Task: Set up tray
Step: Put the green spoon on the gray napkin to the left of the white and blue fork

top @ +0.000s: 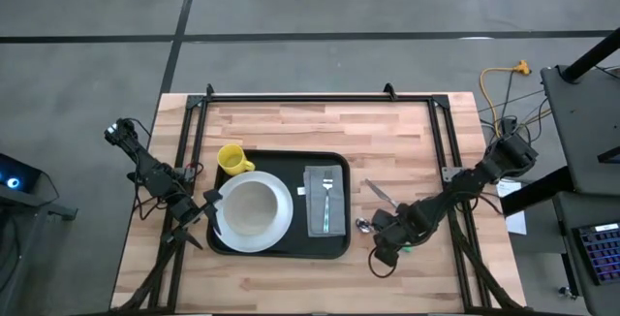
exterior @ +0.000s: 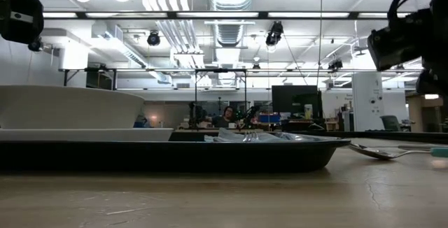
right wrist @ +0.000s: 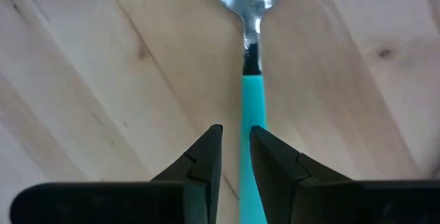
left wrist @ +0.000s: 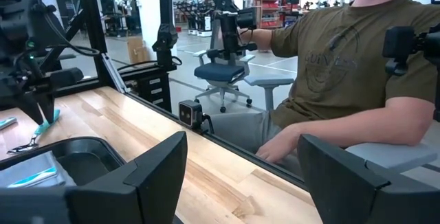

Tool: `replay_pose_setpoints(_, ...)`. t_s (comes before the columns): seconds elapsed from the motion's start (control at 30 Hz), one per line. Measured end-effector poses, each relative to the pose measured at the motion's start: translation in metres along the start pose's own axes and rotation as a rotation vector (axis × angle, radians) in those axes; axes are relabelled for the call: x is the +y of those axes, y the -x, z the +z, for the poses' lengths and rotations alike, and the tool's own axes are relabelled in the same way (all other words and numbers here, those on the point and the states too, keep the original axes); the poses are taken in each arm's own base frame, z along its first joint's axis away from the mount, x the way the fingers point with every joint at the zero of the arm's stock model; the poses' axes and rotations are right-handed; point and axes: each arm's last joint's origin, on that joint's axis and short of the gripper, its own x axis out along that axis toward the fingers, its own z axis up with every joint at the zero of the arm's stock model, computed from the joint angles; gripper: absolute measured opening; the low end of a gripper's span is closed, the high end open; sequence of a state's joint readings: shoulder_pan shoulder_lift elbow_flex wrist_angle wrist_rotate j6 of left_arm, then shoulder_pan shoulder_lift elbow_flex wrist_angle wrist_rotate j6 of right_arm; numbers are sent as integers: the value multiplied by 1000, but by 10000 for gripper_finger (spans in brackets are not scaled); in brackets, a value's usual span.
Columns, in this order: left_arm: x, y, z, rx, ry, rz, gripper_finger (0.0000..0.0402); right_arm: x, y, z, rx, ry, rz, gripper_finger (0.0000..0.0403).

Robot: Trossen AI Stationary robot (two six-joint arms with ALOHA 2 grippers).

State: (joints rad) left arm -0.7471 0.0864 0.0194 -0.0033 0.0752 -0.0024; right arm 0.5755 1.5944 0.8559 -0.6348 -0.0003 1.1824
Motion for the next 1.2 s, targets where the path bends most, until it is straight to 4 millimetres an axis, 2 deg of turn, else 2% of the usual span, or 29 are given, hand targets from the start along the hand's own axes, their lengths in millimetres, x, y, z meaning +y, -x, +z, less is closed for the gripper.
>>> replay_pose_setpoints(0.23, 0, 0, 0, 0, 0, 0, 255, -5, -9, -3, 7, -14, 48, 68)
replay_pose_setpoints(0.63, 0, 0, 0, 0, 0, 0, 255, -4, -10, -3, 3, -10, 58, 68)
replay_pose_setpoints(1.0, 0, 0, 0, 0, 0, 0, 255, 12, 2, 4, -22, 85, 122, 68)
replay_pose_setpoints(1.2, 0, 0, 0, 0, 0, 0, 255, 13, 5, 5, -23, 111, 120, 68)
